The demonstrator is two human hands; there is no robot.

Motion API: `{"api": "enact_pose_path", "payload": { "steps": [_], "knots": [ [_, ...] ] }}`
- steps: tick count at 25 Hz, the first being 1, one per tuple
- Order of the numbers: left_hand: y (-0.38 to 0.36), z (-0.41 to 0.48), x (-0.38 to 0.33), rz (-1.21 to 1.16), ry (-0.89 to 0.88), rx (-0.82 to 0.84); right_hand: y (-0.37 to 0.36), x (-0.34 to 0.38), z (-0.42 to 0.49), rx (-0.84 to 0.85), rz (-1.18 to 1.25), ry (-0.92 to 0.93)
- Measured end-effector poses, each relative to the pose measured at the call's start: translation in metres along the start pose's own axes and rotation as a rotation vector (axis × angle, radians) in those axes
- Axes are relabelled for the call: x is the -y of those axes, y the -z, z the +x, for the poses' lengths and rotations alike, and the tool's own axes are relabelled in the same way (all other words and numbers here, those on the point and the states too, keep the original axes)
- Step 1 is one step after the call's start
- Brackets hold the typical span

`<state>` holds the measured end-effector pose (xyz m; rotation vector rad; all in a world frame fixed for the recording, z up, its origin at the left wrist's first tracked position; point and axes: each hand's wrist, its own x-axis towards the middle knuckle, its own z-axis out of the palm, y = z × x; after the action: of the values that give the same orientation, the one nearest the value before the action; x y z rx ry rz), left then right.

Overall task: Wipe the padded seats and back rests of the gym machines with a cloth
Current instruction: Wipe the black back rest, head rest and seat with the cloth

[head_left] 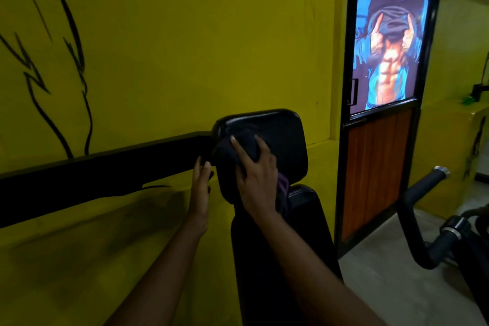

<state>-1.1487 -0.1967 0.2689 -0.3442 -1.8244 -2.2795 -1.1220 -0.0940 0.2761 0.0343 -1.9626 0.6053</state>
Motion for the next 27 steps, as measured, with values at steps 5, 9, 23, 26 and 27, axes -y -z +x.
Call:
{"api": "enact_pose_path", "payload": {
  "steps": [5, 9, 23, 26, 27],
  "knots": [
    [0.012, 0.015, -0.005, -0.018, 0.024, -0.110, -0.012, 0.005, 0.032, 0.102, -0.310, 0.248],
    [0.007, 0.008, -0.001, -0.094, 0.049, -0.103, -0.022, -0.020, -0.017, 0.092, -0.359, 0.416],
    [-0.042, -0.001, 0.020, -0.046, -0.031, -0.041, -0.022, -0.036, 0.000, -0.047, 0.067, -0.047],
    [-0.045, 0.002, 0.025, 0.008, -0.060, -0.070, -0.026, -0.047, 0.029, -0.066, -0.017, 0.029],
    [-0.046, 0.002, 0.024, -0.002, -0.060, -0.078, -0.025, -0.055, 0.038, -0.076, -0.014, -0.017]
  ]
}}
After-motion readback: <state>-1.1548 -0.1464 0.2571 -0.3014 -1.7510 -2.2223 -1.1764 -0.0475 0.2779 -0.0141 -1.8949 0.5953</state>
